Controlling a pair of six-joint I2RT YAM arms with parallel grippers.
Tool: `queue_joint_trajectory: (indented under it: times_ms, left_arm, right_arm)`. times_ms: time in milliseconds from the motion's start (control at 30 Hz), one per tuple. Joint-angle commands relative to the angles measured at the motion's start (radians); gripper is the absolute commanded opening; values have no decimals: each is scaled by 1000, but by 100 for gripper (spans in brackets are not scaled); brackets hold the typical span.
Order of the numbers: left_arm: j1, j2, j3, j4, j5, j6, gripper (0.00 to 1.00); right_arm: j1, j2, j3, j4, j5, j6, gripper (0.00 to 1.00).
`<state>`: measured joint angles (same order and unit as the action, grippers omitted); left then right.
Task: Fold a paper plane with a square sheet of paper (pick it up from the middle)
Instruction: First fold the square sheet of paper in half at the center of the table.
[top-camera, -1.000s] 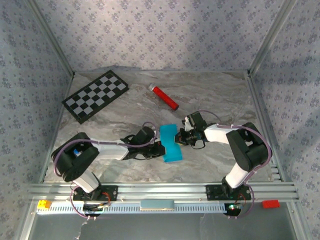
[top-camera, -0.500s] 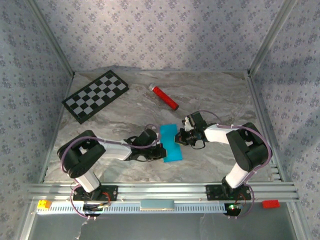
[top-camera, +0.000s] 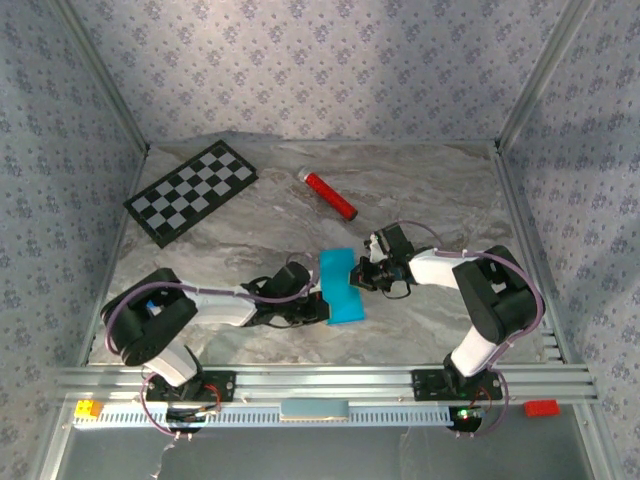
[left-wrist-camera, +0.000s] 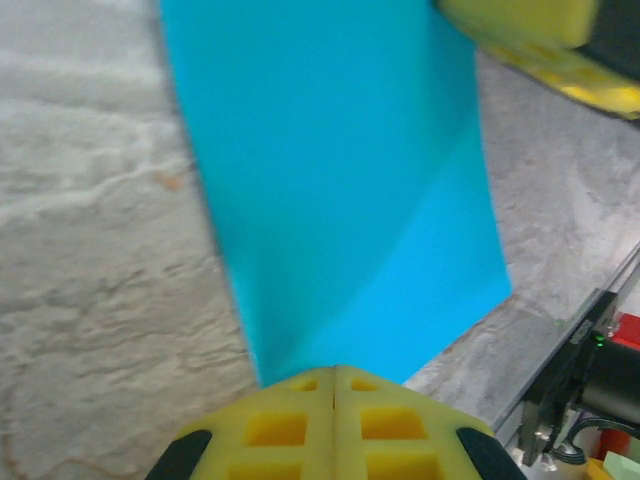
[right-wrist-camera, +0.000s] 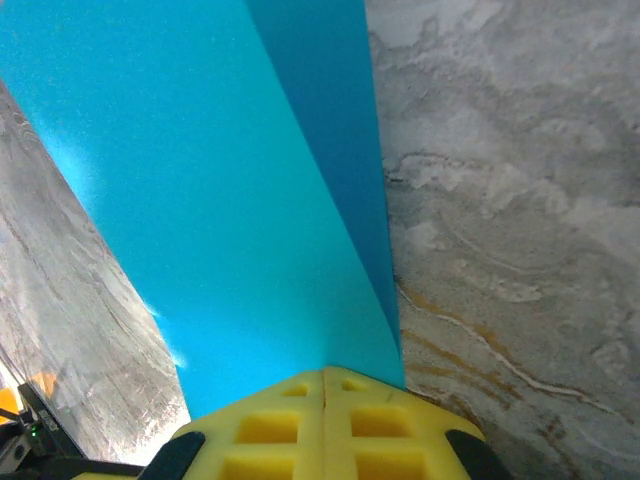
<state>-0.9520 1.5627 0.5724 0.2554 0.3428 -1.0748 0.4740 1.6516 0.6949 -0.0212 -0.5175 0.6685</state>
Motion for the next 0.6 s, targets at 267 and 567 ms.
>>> queue_joint_trajectory:
  times_ms: [267, 567]
  left_arm:
    - [-8, 44, 17, 27, 15, -32, 5]
    - [-36, 32, -54, -19, 12, -35, 4]
  right_arm:
    - [-8, 44, -55, -132, 135, 5, 0]
    - [-10, 35, -60, -139, 139, 4, 0]
